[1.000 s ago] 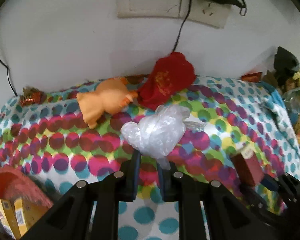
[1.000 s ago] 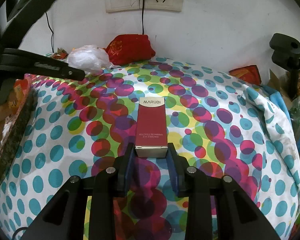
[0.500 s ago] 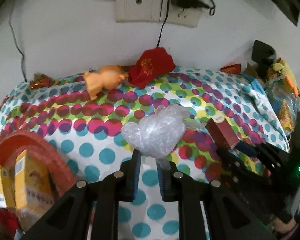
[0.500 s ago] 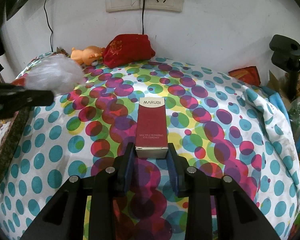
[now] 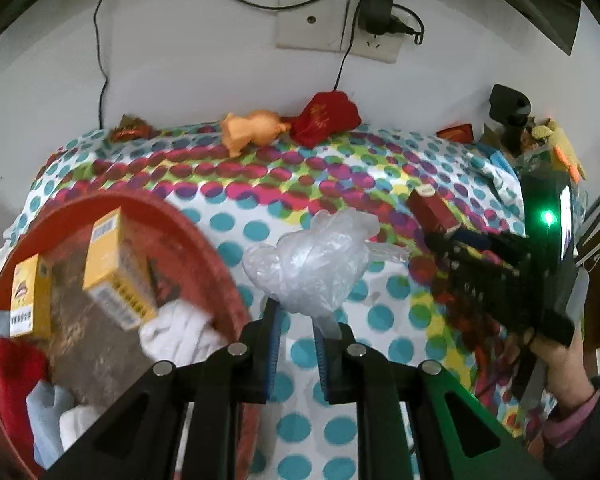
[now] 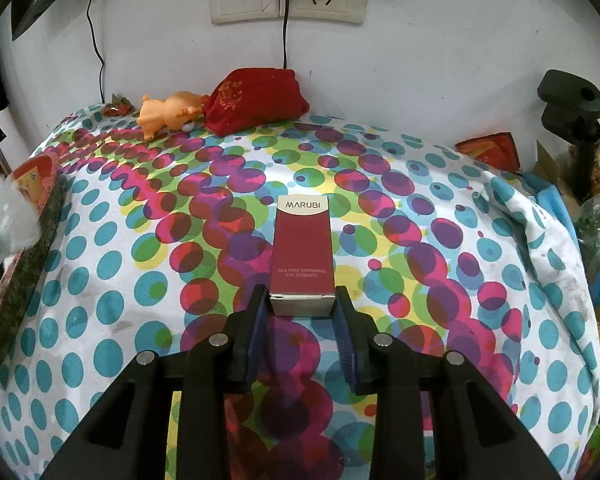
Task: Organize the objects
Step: 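Carry the clear plastic bag over the red tray with the left gripper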
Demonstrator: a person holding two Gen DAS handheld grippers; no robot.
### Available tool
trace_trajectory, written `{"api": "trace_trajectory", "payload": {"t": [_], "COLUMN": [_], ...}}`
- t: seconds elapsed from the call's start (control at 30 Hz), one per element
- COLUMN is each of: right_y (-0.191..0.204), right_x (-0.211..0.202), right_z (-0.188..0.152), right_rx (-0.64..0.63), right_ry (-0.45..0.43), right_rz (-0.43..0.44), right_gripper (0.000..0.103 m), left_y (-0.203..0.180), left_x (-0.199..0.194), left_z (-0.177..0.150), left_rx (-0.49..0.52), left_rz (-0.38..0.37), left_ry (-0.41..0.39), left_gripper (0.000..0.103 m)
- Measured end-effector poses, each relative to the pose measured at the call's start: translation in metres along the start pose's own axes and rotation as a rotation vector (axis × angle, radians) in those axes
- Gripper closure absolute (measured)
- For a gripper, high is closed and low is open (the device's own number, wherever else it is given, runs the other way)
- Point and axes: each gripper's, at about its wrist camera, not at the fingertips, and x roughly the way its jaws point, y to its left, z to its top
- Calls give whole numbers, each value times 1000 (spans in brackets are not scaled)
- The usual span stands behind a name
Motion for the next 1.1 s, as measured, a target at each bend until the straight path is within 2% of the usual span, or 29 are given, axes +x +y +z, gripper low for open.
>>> {"api": "trace_trajectory", "payload": {"t": [0.17,0.43,0.63,0.7,0.93,1.1], "right_y": [0,0,0,-1,0,-3], "right_x": [0,0,0,0,0,1], "right_z": [1,1,1,1,2,2], "right_rx": [0,0,1,2,1,1], "right_ry": [0,0,0,0,0,1], "right_rz": [-1,-1,-2,-2,-3,-8], "right_gripper": [72,72,70,70,68,66], "left_y": [2,14,42,56,116,149], "left_x": [-17,-61,-82,-85,-88,-81], "left_z": [-15,-36,-44,-47,-54,-54], "left_rx": [13,-48,-51,-80,-173,-186], "left_rz": [3,-32,40,62,163,233], "left_ry": [-21,-98,-105,-114,-101,-92], "left_gripper": [87,87,87,87,87,87]}}
